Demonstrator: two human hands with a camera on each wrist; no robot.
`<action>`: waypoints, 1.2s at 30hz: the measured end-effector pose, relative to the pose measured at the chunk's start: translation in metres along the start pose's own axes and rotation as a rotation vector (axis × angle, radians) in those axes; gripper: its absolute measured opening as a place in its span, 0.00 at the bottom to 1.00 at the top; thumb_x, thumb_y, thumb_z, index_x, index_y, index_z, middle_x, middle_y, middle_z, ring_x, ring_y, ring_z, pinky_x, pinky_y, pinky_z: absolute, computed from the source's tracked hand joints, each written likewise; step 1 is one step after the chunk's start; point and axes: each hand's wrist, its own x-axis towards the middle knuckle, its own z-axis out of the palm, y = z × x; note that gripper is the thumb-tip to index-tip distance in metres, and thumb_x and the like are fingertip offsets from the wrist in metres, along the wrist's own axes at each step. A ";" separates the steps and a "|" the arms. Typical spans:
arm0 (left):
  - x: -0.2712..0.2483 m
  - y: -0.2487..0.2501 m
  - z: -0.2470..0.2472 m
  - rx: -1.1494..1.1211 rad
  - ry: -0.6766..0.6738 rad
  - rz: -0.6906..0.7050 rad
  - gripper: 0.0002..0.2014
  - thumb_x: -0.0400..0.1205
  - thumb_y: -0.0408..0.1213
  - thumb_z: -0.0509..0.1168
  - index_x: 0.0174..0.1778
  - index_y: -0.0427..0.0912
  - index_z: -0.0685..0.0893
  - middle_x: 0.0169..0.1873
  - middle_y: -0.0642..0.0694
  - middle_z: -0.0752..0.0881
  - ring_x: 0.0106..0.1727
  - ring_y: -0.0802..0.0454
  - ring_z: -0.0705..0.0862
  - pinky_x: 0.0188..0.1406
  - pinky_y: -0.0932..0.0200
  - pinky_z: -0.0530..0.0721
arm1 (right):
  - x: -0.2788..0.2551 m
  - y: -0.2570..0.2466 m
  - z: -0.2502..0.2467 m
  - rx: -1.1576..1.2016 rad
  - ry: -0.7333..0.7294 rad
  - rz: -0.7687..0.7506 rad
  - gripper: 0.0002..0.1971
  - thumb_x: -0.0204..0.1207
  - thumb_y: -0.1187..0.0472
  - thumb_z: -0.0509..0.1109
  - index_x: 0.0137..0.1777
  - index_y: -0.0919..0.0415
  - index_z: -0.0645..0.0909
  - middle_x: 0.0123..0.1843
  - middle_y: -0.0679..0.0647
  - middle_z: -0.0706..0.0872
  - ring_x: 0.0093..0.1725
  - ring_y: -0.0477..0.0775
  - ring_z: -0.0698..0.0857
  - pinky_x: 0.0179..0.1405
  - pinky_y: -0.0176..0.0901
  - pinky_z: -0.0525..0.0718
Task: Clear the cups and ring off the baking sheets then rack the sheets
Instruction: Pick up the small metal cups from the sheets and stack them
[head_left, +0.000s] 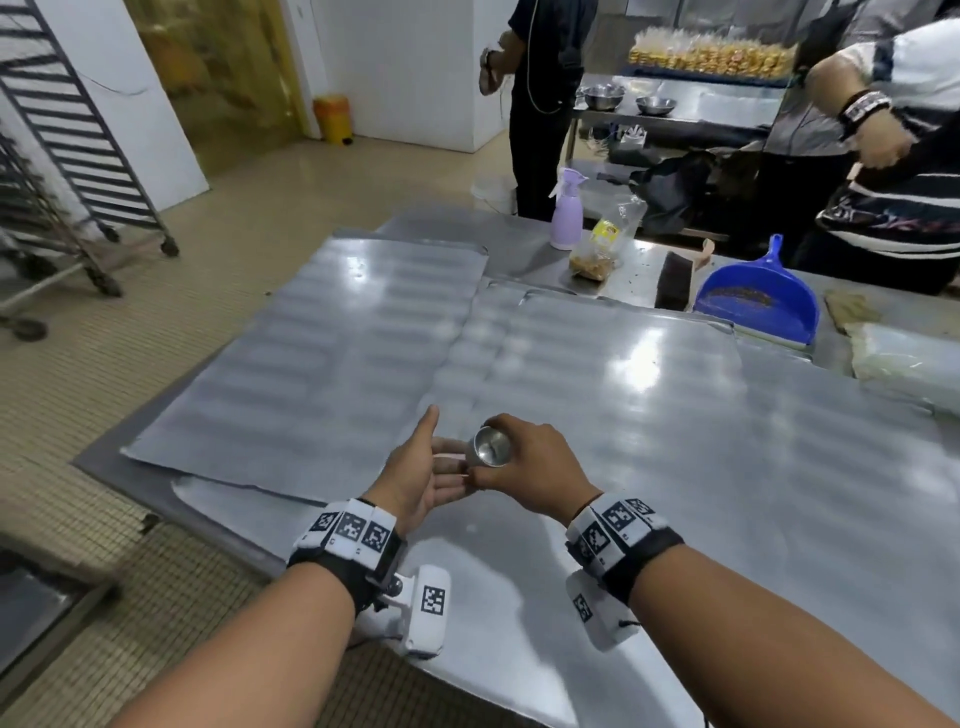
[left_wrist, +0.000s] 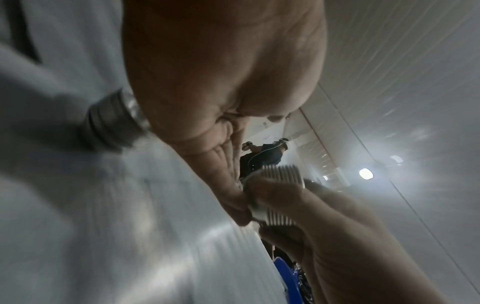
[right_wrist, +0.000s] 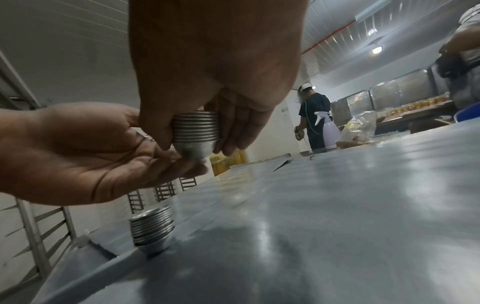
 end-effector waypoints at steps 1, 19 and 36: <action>0.001 0.007 -0.011 0.083 0.071 0.069 0.30 0.87 0.61 0.57 0.52 0.32 0.85 0.40 0.33 0.92 0.34 0.39 0.91 0.33 0.54 0.87 | 0.002 -0.002 0.004 0.002 0.011 0.009 0.26 0.62 0.44 0.82 0.60 0.48 0.83 0.50 0.47 0.91 0.47 0.51 0.88 0.49 0.48 0.87; 0.052 -0.016 -0.103 1.412 -0.172 0.436 0.18 0.69 0.45 0.74 0.52 0.56 0.76 0.52 0.50 0.86 0.51 0.48 0.84 0.47 0.57 0.80 | -0.030 0.019 0.049 0.050 0.003 0.393 0.20 0.65 0.56 0.80 0.58 0.52 0.82 0.50 0.48 0.89 0.48 0.49 0.86 0.44 0.37 0.82; -0.016 -0.025 0.055 1.339 -0.424 0.573 0.22 0.69 0.49 0.81 0.56 0.54 0.82 0.46 0.54 0.86 0.44 0.54 0.87 0.46 0.58 0.84 | -0.151 0.058 -0.039 0.173 0.203 0.392 0.22 0.67 0.51 0.83 0.59 0.48 0.81 0.48 0.41 0.86 0.46 0.45 0.86 0.45 0.34 0.85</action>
